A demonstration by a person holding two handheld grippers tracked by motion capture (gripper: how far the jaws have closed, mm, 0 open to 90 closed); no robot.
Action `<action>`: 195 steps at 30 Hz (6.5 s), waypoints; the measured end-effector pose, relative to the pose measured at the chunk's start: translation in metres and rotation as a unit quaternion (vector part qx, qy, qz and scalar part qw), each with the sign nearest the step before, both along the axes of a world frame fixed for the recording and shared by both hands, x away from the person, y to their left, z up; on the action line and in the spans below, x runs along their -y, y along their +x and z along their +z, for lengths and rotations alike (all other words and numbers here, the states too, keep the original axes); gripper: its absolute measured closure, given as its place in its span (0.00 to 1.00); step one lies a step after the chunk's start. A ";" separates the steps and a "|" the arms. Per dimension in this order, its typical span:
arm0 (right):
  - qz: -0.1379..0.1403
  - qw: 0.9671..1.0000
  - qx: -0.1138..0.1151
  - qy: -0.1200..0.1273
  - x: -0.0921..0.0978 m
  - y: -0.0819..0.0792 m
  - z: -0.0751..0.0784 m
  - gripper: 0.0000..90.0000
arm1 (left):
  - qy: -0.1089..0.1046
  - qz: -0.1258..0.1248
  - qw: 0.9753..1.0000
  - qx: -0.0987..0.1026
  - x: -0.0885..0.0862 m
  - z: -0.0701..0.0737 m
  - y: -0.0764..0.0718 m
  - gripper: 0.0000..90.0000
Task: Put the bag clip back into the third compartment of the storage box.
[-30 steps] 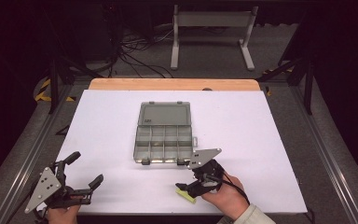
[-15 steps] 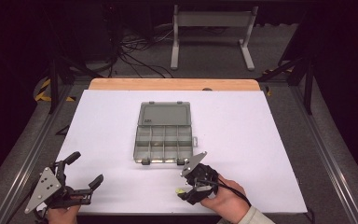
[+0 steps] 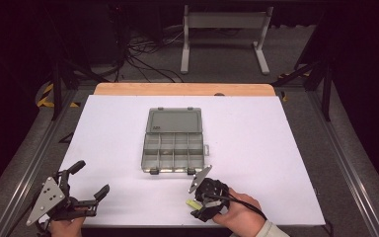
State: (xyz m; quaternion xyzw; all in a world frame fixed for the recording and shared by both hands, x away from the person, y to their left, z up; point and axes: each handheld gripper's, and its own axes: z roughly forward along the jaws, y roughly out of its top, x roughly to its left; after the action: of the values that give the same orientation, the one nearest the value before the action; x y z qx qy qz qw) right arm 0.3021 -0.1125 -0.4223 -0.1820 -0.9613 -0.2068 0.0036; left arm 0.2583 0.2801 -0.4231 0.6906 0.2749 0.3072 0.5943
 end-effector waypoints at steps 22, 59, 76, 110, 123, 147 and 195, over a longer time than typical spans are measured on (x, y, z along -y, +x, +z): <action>-0.007 0.999 0.030 -0.006 -0.004 -0.008 -0.004 0.63 | -0.001 0.001 1.000 -0.001 0.000 0.000 0.000 0.00; -0.035 0.995 0.077 0.052 0.004 -0.008 0.037 0.87 | 0.005 0.001 1.000 0.001 0.002 0.000 0.000 0.00; -0.040 0.990 0.107 0.078 0.009 -0.001 0.068 0.87 | 0.006 0.001 1.000 0.000 0.001 0.000 0.000 0.00; -0.060 0.982 0.132 0.121 -0.003 0.067 0.092 0.87 | 0.008 -0.001 1.000 -0.001 0.001 0.000 0.000 0.00; -0.075 0.978 0.140 0.132 -0.013 0.094 0.097 0.87 | 0.007 -0.002 1.000 -0.001 0.001 0.000 0.001 0.00; -0.104 0.978 0.134 0.124 -0.026 0.144 0.079 0.87 | 0.004 -0.003 1.000 -0.002 0.001 0.000 0.001 0.00; -0.133 0.981 0.079 0.116 -0.035 0.169 0.022 0.87 | 0.000 -0.003 1.000 0.000 0.001 0.000 0.000 0.01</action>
State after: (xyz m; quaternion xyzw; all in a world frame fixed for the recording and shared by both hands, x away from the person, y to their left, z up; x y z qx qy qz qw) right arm 0.4715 -0.0773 -0.4006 -0.2895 -0.8952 -0.3295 -0.0792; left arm 0.2586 0.2793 -0.4230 0.6914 0.2730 0.3055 0.5951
